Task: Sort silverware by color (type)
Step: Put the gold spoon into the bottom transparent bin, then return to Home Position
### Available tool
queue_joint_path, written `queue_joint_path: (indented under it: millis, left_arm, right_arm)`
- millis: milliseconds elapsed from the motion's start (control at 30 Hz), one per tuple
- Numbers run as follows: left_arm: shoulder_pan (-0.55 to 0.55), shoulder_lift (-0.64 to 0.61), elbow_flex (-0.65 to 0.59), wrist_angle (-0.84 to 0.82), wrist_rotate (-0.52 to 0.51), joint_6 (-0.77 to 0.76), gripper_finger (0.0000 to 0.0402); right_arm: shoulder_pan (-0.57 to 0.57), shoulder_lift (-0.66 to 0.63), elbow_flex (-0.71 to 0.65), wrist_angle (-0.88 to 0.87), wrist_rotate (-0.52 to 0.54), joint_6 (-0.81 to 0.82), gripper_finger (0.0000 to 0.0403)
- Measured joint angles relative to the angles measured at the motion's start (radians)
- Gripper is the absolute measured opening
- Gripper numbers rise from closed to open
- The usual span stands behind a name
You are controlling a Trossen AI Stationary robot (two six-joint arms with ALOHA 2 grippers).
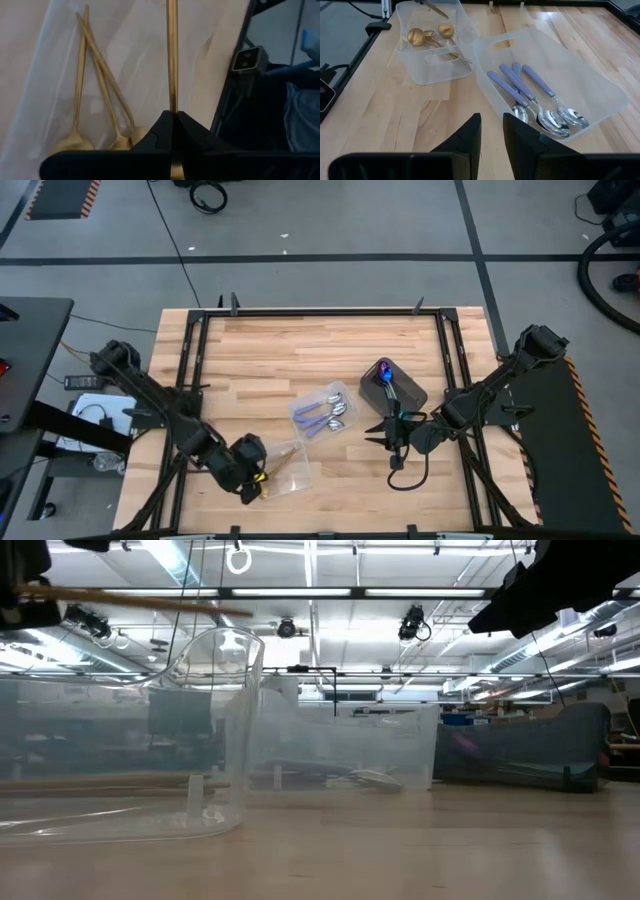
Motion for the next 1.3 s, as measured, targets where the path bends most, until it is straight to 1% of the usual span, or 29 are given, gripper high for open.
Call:
queue_joint_path:
  millis: [367,567,767,900,1033,1133,1200,1300]
  left_arm:
    - [-0.003,0.070,0.000,-0.003,0.005,-0.124,0.0019]
    - [-0.004,0.077,-0.002,-0.044,0.009,-0.191,0.0019]
    - [-0.004,0.077,-0.002,-0.061,0.009,-0.218,0.0020]
    - [-0.001,0.077,-0.002,-0.065,-0.013,-0.236,0.0032]
    - [-0.001,0.077,-0.002,-0.070,-0.016,-0.233,0.0063]
    - [-0.001,0.077,-0.002,-0.067,-0.016,-0.187,0.0081]
    - [-0.001,0.075,-0.002,-0.065,-0.024,-0.147,0.0085]
    - [-0.001,0.054,-0.002,-0.078,-0.114,-0.075,0.0083]
  right_arm:
    - [0.000,0.000,0.000,0.000,0.001,0.001,0.0091]
    - [0.000,0.000,0.000,0.000,0.001,0.001,0.0091]
    - [0.000,0.000,0.000,0.000,0.000,0.001,0.0091]
    - [0.000,0.000,0.000,0.000,0.000,0.001,0.0091]
    - [0.000,0.000,0.000,0.000,0.000,0.001,0.0091]
    - [0.000,0.000,0.000,0.000,0.000,0.001,0.0091]
    - [0.000,0.000,0.000,0.000,0.000,0.001,0.0091]
    - [0.000,0.000,0.000,0.000,0.000,0.001,0.0091]
